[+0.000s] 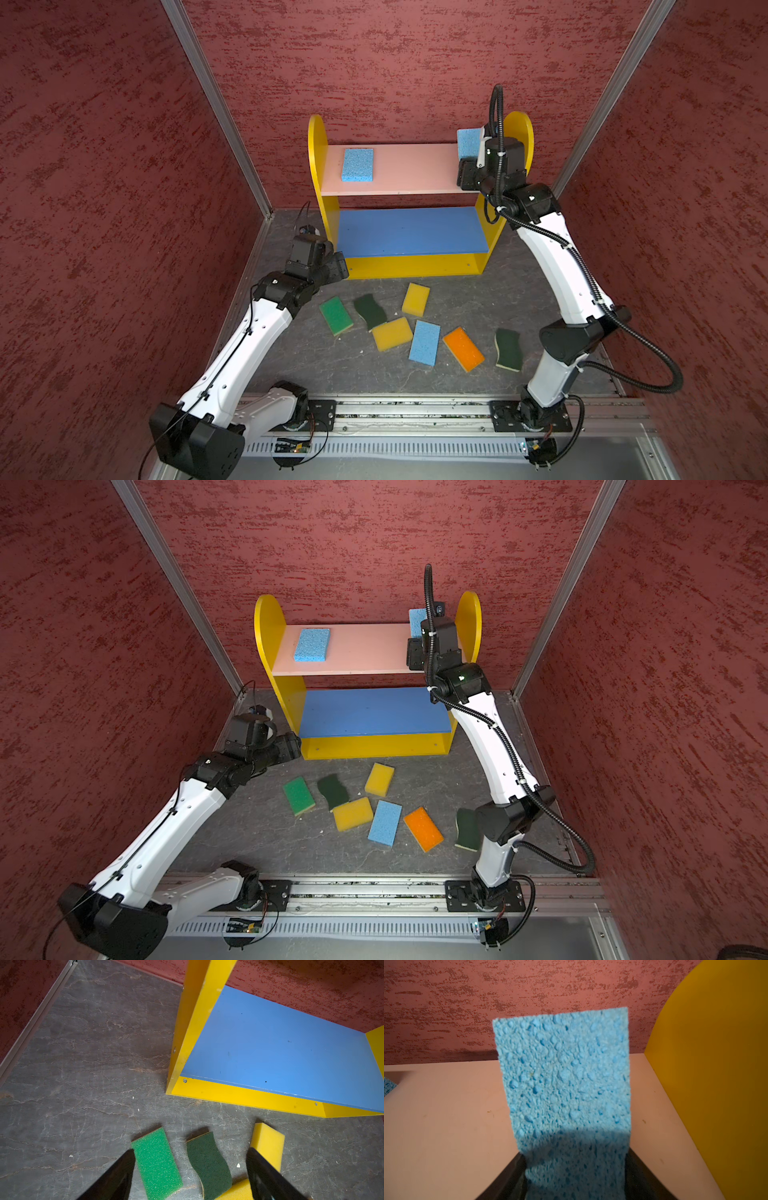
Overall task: Arrange cleaning sponges on a shelf
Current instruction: Place the cleaning sponge at the shelf.
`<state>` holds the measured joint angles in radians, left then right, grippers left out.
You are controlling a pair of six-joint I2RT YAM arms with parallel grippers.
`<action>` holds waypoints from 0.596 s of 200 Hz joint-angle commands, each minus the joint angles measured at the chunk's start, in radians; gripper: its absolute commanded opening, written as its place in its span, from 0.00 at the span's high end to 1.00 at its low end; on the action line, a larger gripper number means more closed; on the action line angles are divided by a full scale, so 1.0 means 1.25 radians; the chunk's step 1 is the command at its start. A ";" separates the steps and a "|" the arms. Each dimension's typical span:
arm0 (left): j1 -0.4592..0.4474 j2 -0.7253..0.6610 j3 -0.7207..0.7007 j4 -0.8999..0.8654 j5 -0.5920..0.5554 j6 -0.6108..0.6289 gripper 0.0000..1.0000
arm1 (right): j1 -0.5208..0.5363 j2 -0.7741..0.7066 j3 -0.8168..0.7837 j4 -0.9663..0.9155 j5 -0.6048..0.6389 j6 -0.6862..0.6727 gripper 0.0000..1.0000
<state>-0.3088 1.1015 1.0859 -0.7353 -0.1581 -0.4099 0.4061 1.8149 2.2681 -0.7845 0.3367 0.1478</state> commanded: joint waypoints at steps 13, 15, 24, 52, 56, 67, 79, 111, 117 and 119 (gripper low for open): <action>0.016 0.002 -0.018 0.027 0.011 0.017 0.16 | -0.003 0.016 0.045 -0.049 0.002 0.013 0.32; 0.018 0.001 -0.018 0.028 0.012 0.017 0.16 | -0.003 0.018 0.047 -0.052 0.004 0.014 0.32; 0.020 0.001 -0.021 0.031 0.016 0.019 0.16 | -0.003 0.021 0.053 -0.063 0.006 0.018 0.32; 0.029 0.002 -0.026 0.036 0.023 0.021 0.16 | -0.004 0.029 0.069 -0.087 0.004 0.022 0.32; 0.031 0.002 -0.027 0.036 0.024 0.022 0.16 | -0.004 0.029 0.070 -0.090 0.005 0.022 0.32; 0.033 0.003 -0.030 0.039 0.028 0.022 0.16 | -0.004 0.033 0.081 -0.099 0.006 0.019 0.32; 0.037 0.002 -0.032 0.044 0.034 0.021 0.16 | -0.003 0.041 0.100 -0.116 0.004 0.017 0.33; 0.040 0.005 -0.032 0.050 0.045 0.021 0.16 | -0.003 0.053 0.129 -0.143 0.004 0.013 0.33; 0.041 0.005 -0.032 0.050 0.046 0.021 0.16 | -0.004 0.052 0.128 -0.144 0.003 0.013 0.33; 0.041 0.005 -0.032 0.050 0.046 0.021 0.16 | -0.004 0.052 0.129 -0.145 0.002 0.013 0.33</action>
<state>-0.2653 1.1015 1.0580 -0.6956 -0.1188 -0.3950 0.4046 1.8679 2.3993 -0.9142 0.3378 0.1680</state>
